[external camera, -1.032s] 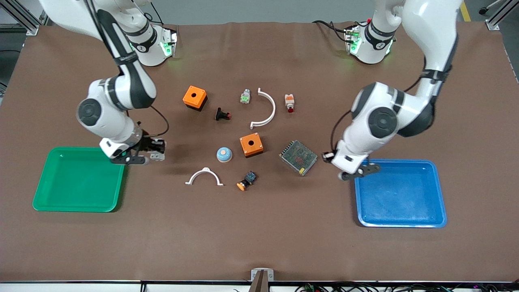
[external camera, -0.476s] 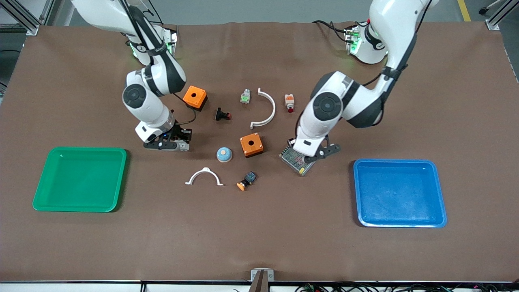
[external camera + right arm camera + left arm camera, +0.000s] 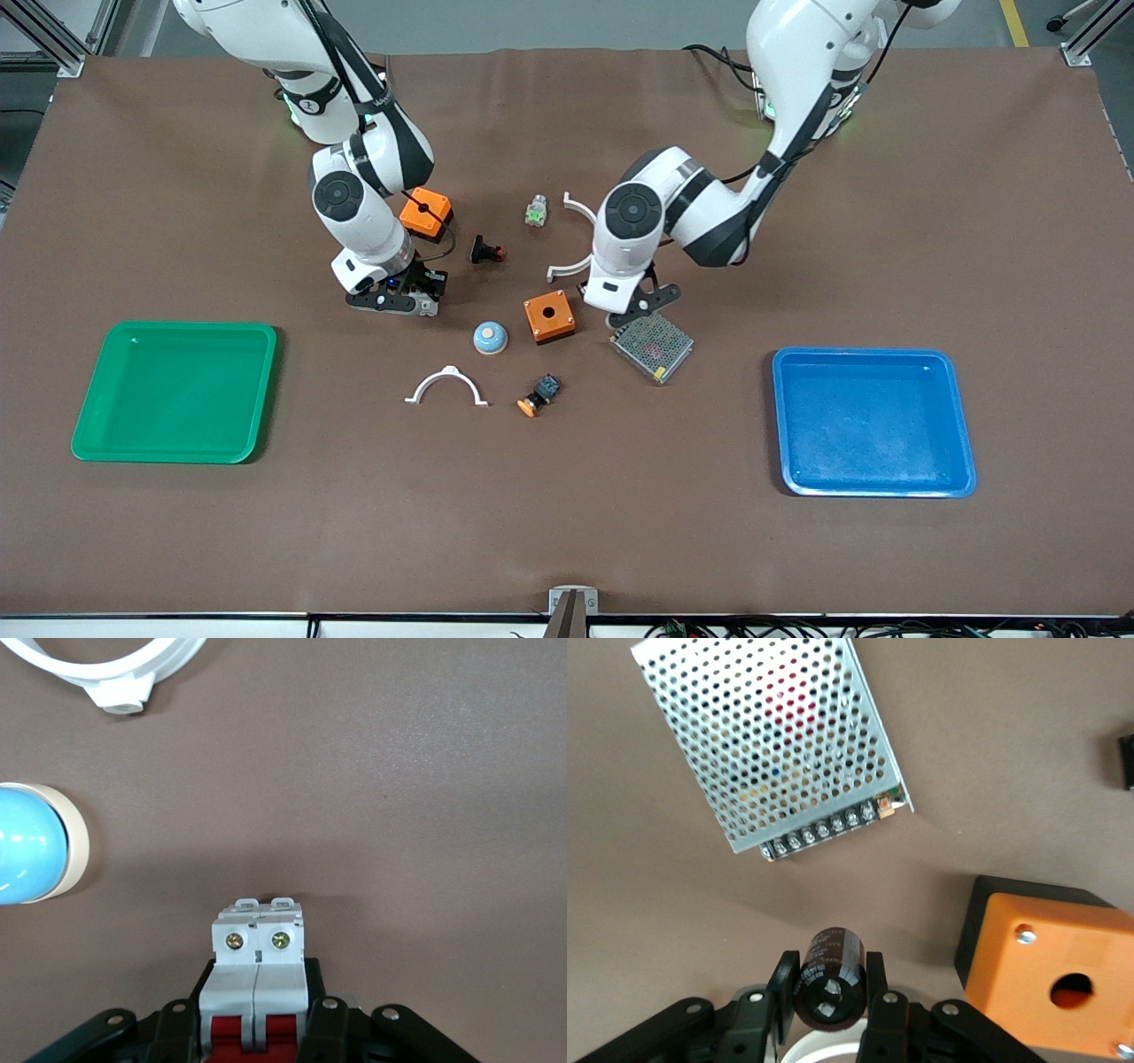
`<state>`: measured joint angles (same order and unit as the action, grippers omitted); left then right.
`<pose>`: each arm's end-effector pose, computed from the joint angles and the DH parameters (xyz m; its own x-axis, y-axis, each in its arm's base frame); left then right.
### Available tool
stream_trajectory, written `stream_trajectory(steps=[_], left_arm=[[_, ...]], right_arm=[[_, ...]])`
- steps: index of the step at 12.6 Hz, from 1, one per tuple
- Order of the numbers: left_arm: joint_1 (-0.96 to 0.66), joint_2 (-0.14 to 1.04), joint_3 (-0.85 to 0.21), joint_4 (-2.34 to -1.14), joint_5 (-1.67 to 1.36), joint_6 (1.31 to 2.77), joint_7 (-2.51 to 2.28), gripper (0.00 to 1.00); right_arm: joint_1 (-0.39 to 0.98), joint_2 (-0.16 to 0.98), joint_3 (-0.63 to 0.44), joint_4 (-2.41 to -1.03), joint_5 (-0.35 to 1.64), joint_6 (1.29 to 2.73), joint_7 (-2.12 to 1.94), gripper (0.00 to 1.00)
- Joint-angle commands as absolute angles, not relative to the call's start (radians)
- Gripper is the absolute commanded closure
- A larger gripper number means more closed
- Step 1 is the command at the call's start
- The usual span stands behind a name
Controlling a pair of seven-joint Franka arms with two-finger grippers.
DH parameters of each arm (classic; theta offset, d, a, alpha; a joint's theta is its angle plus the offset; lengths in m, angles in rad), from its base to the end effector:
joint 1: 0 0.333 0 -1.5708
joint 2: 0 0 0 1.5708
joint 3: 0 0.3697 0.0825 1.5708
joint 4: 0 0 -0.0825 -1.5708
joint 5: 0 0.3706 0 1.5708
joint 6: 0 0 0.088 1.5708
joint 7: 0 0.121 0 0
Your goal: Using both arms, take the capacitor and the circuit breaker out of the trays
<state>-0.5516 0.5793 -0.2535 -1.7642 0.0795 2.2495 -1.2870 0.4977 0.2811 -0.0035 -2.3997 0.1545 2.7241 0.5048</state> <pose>0.4814 -0.4683 0.2790 0.8889 0.4476 -0.0970 0.4451 -0.8942 -0.0477 0.4542 0.2392 0.2528 0.9887 -0.1498 0.0011 -0.1493 -0.9857 -0.0777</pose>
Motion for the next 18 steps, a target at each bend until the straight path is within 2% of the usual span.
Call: stream_trajectory(steps=[1,2,3,4,5,7,9,11,12,15,18], left_arm=[[-0.581,0.615,-0.248,-1.758,0.167,2.281,-1.392,0.98],[-0.587,0.624,-0.249,-1.758,0.167,2.29,-1.411,0.96],[-0.588,0.626,-0.249,-1.756,0.167,2.29,-1.414,0.86],[-0.586,0.626,-0.249,-1.756,0.167,2.29,-1.414,0.48],[-0.584,0.624,-0.249,-1.756,0.167,2.29,-1.416,0.0],[-0.575,0.612,-0.249,-1.753,0.166,2.289,-1.437,0.0],[-0.555,0.565,-0.242,-1.746,0.167,2.28,-1.413,0.0],[-0.528,0.543,-0.241,-1.668,0.167,2.216,-1.375,0.0],[-0.509,0.543,-0.241,-1.595,0.17,2.129,-1.32,0.01],[-0.445,0.54,-0.238,-1.409,0.17,1.901,-1.047,0.0],[-0.35,0.453,-0.238,-1.393,0.176,1.832,-0.837,0.0]], right_arm=[[0.508,0.279,-0.018,-2.408,0.161,2.743,0.515,0.22],[0.508,0.281,-0.02,-2.401,0.146,2.741,0.509,0.0],[0.496,0.281,-0.021,-2.385,0.115,2.728,0.506,0.0],[0.486,0.281,-0.023,-2.366,0.098,2.694,0.506,0.0],[0.482,0.279,-0.029,-2.33,0.089,2.647,0.503,0.0],[0.463,0.278,-0.05,-2.197,0.034,2.437,0.502,0.0],[0.407,0.278,-0.057,-1.994,-0.014,2.134,0.448,0.0],[0.315,0.273,-0.055,-1.86,-0.012,1.919,0.297,0.0],[0.278,0.259,-0.057,-1.814,-0.012,1.823,0.232,0.0],[0.12,0.161,-0.058,-1.738,-0.014,1.64,0.053,0.0],[-0.004,0.083,-0.057,-1.675,-0.014,1.521,-0.029,0.0]])
